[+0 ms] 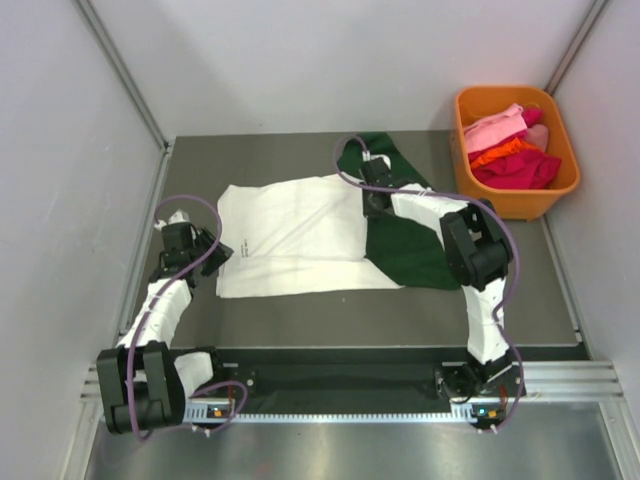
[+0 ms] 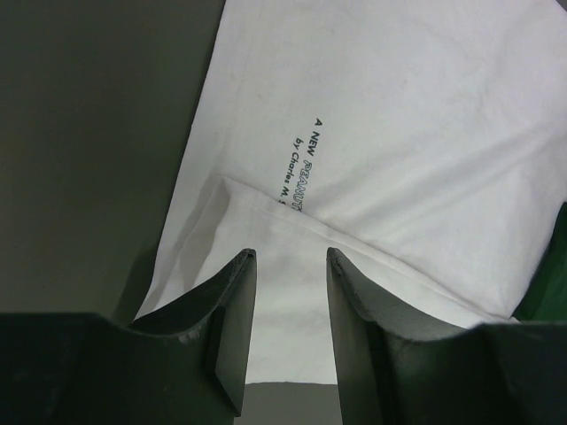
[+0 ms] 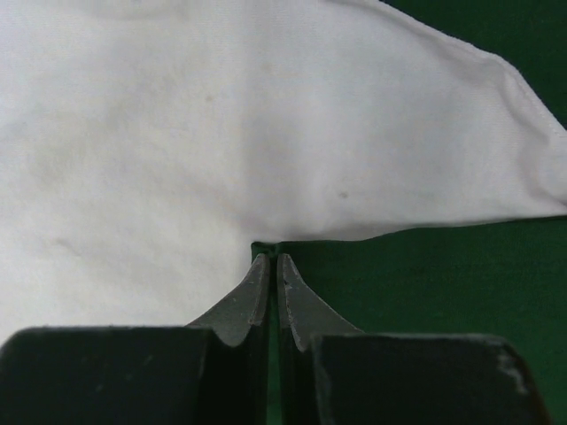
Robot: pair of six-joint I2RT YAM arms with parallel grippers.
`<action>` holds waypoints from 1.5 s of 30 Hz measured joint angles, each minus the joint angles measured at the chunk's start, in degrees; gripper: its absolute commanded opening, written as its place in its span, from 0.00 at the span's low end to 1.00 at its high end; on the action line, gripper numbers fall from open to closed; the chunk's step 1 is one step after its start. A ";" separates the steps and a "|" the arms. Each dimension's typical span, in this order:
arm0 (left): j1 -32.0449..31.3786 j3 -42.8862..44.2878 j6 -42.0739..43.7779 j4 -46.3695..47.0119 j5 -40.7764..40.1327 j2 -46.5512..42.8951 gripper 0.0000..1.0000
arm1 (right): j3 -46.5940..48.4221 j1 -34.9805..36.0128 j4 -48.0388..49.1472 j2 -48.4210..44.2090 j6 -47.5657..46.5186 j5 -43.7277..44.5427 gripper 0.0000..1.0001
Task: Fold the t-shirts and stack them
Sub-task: Fold the tshirt
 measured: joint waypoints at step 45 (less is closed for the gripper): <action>-0.26 -0.74 -0.66 -4.85 -5.49 -5.07 0.65 | -41.57 -7.52 5.79 -39.69 5.92 2.84 0.59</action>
